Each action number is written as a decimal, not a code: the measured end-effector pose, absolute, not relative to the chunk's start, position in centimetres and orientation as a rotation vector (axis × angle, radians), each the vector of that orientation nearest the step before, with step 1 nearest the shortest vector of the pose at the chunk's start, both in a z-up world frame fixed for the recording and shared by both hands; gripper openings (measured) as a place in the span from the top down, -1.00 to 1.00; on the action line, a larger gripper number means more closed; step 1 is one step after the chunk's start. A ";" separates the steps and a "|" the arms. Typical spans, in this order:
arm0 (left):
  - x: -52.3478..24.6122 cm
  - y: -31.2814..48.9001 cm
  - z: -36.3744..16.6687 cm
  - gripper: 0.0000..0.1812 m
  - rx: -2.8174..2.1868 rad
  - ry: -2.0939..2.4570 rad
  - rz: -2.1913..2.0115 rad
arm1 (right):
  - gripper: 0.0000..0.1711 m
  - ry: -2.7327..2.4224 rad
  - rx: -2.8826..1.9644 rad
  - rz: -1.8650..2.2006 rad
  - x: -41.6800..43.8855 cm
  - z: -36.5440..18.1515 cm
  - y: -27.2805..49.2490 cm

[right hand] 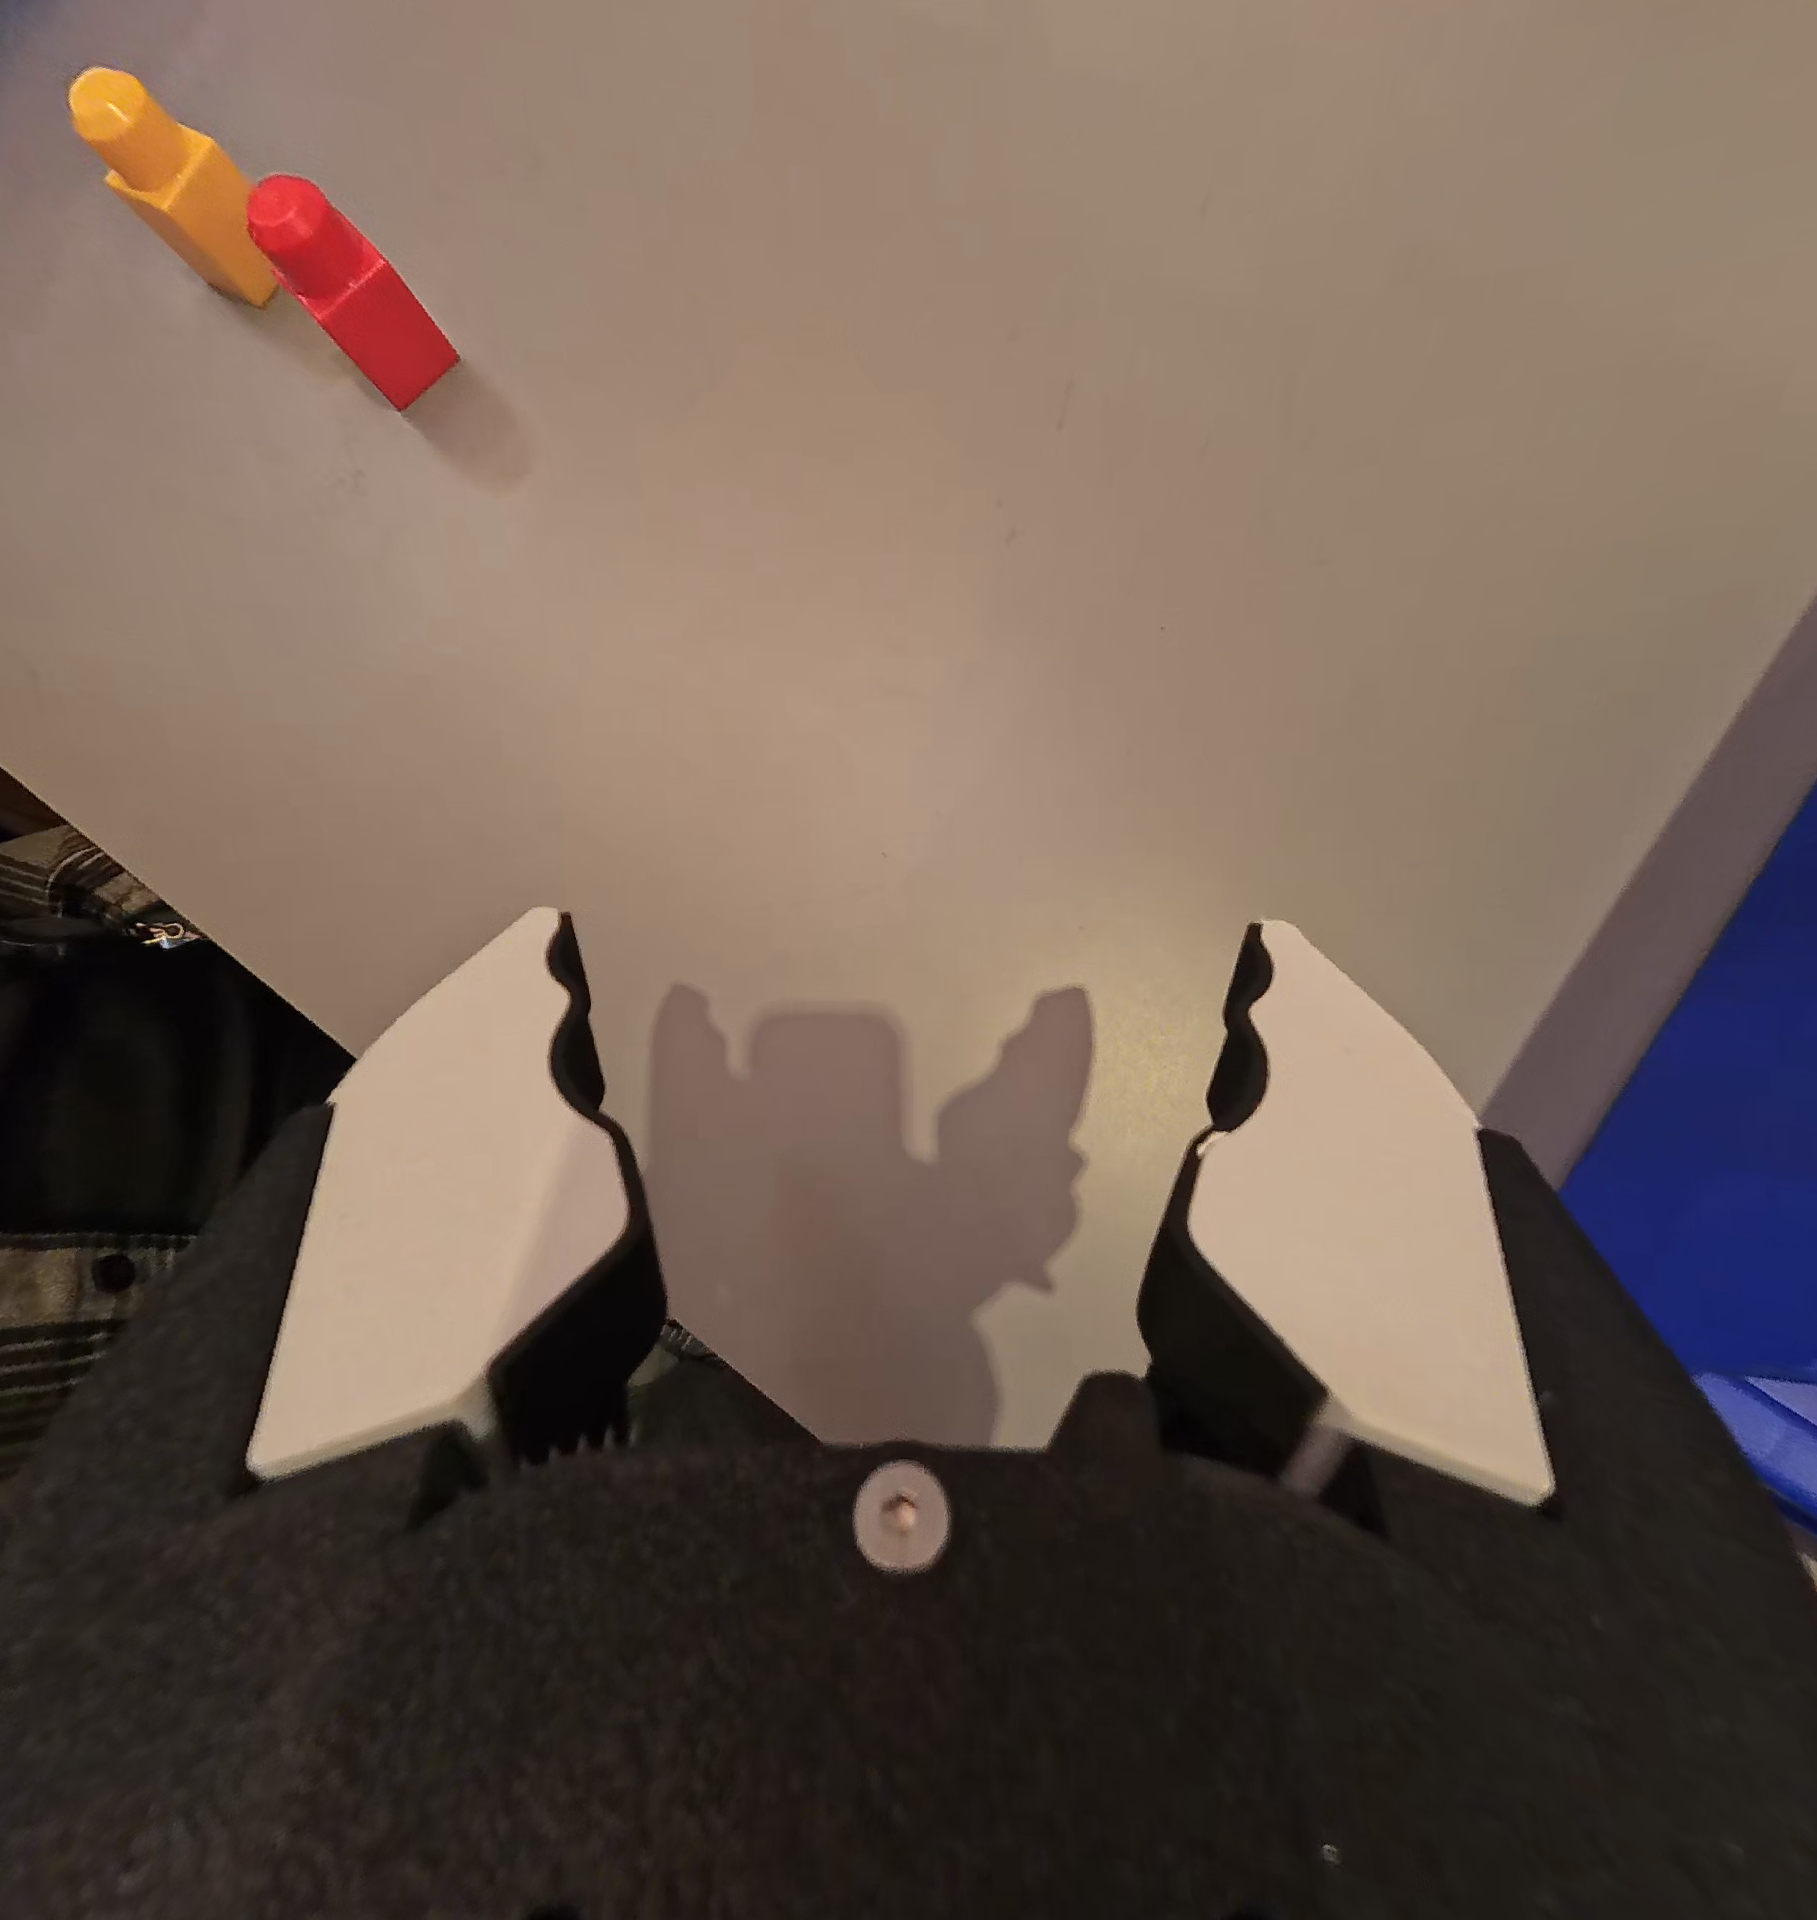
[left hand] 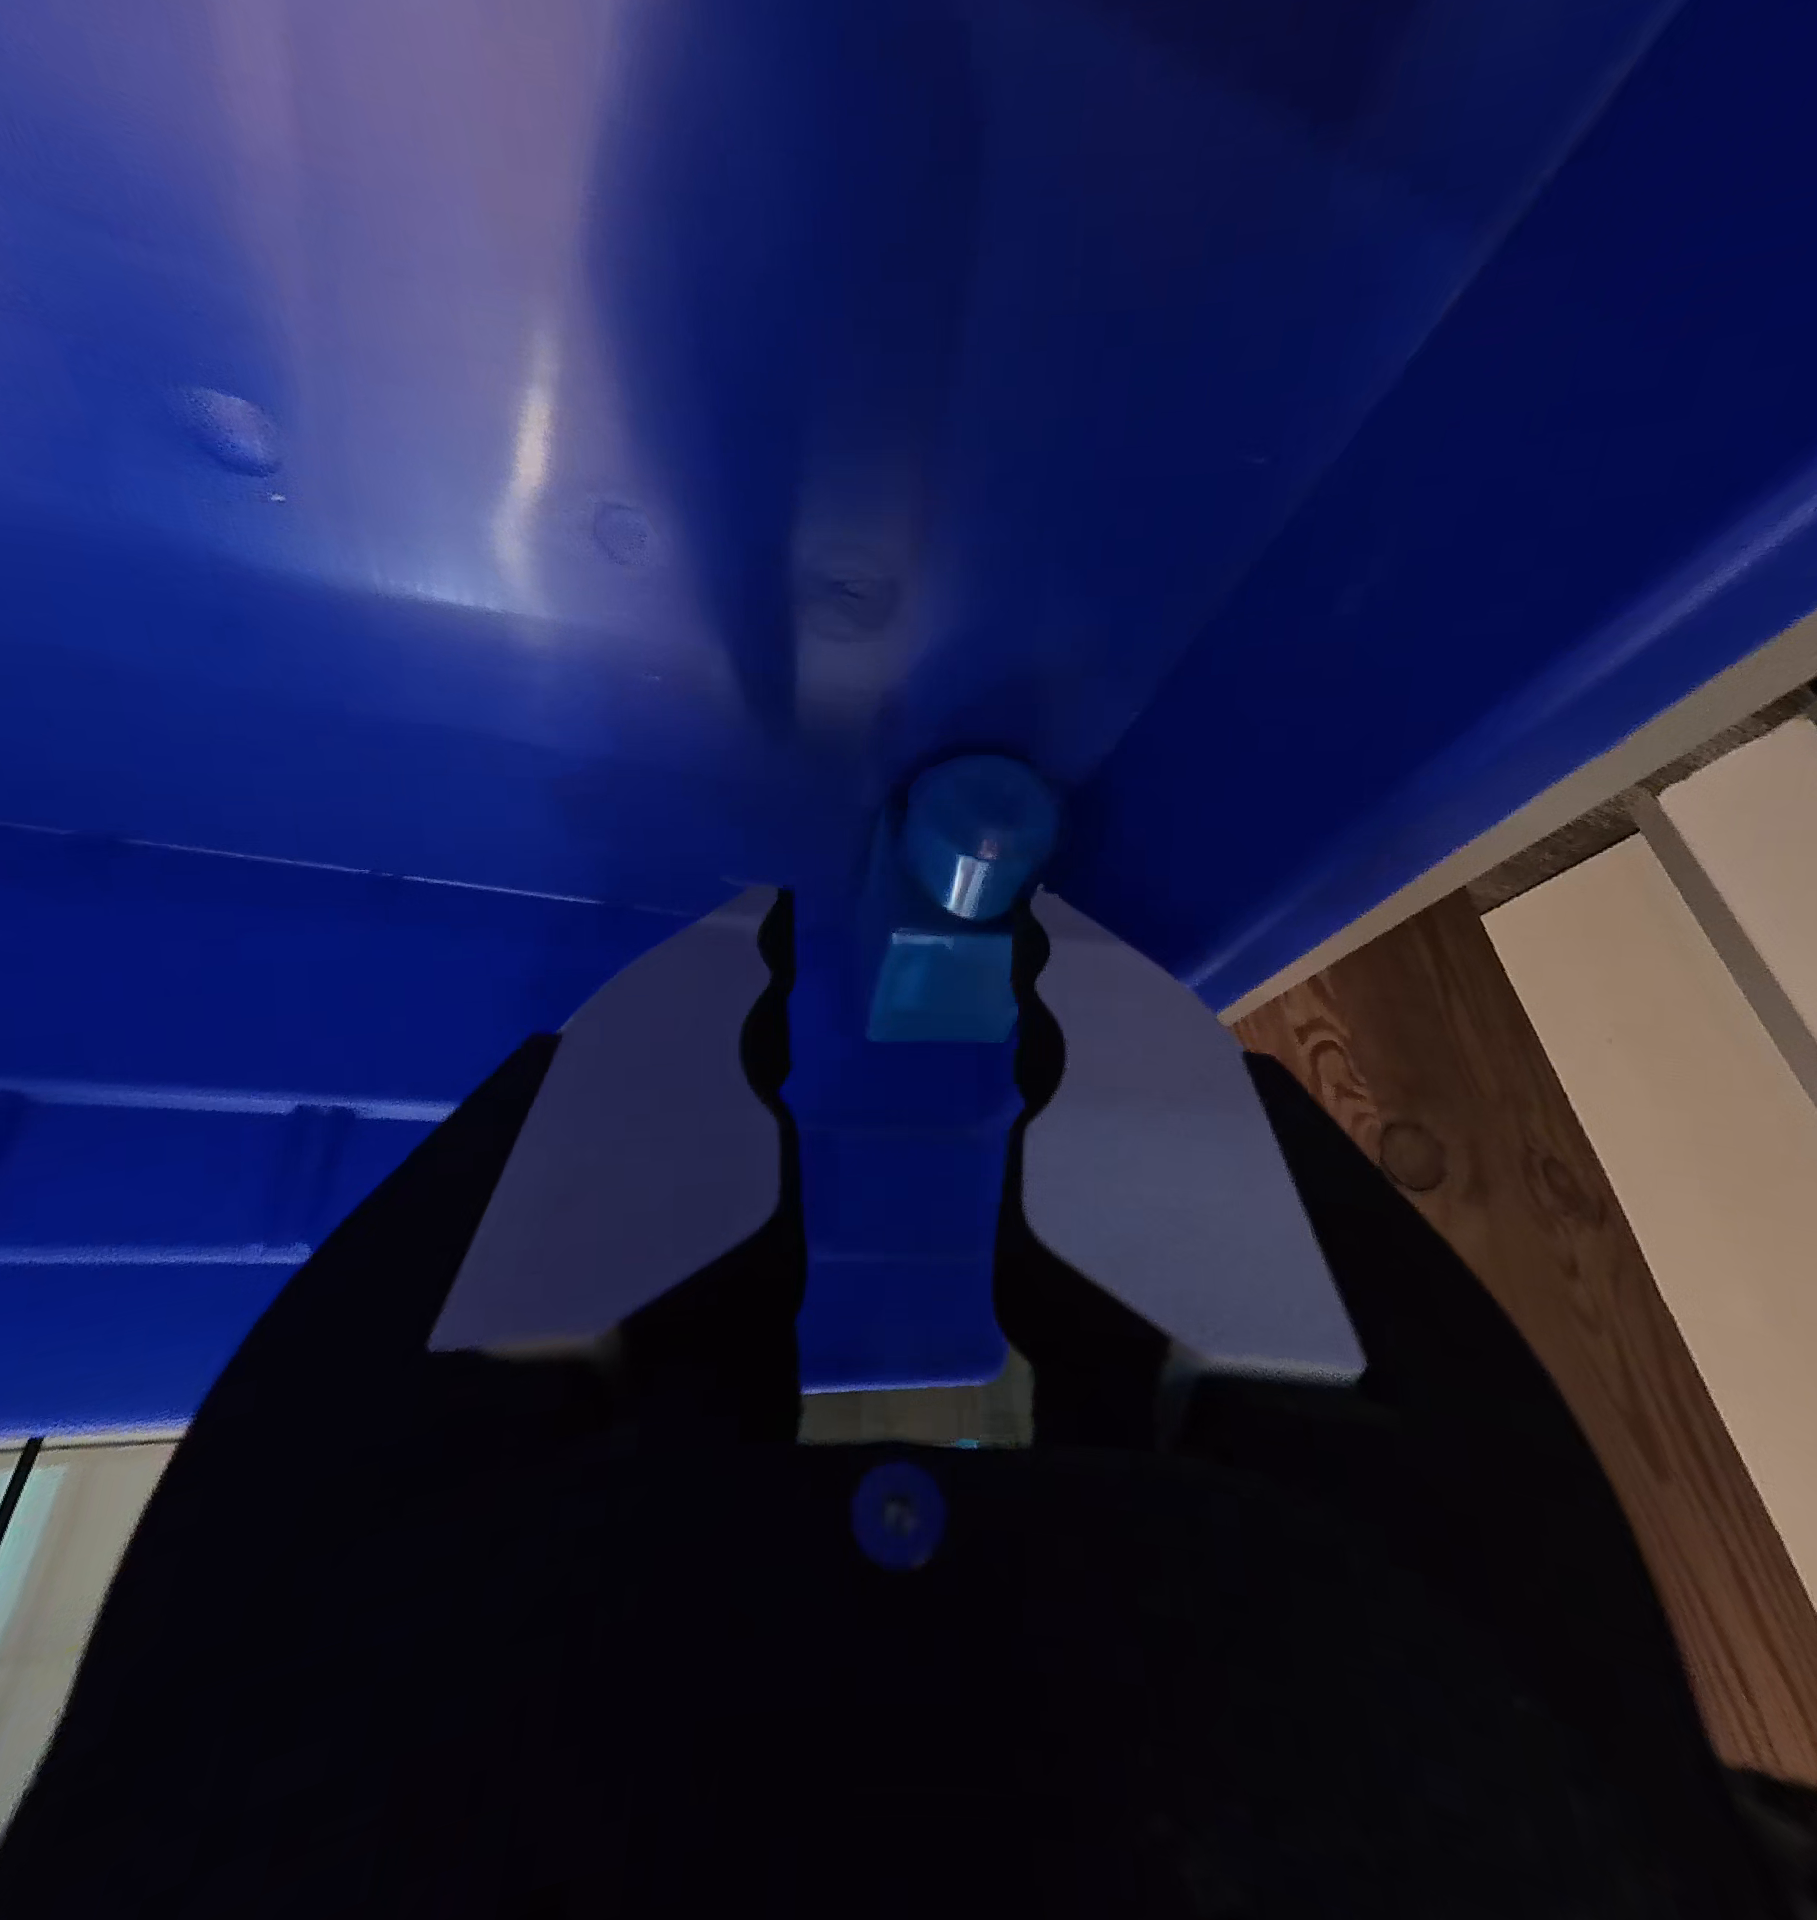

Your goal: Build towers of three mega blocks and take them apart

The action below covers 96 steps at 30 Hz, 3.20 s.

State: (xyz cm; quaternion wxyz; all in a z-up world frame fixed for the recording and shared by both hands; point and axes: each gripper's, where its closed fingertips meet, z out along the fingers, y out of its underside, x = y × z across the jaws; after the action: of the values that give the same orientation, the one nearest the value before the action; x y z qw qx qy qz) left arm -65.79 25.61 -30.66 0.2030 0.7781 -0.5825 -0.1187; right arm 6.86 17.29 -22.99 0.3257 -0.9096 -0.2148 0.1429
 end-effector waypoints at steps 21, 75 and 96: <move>-65.5 25.2 -31.5 0.50 2.455 -1.265 -0.203 | -0.35 -0.571 -2.386 0.383 6.9 -23.2 17.2; -30.0 28.4 -23.2 0.66 2.697 -2.247 1.701 | -0.33 -0.533 -2.299 0.467 7.9 -23.6 14.1; -30.2 28.8 -25.6 0.67 2.516 -2.236 1.706 | -0.33 -0.539 -2.312 0.469 8.2 -24.0 14.0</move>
State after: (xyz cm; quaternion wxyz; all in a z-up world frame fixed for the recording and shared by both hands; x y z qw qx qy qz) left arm -30.23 28.83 -25.56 -0.3108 0.6338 -0.5632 0.4296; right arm 8.15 13.98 -23.98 0.3532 -0.8938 -0.2083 0.1815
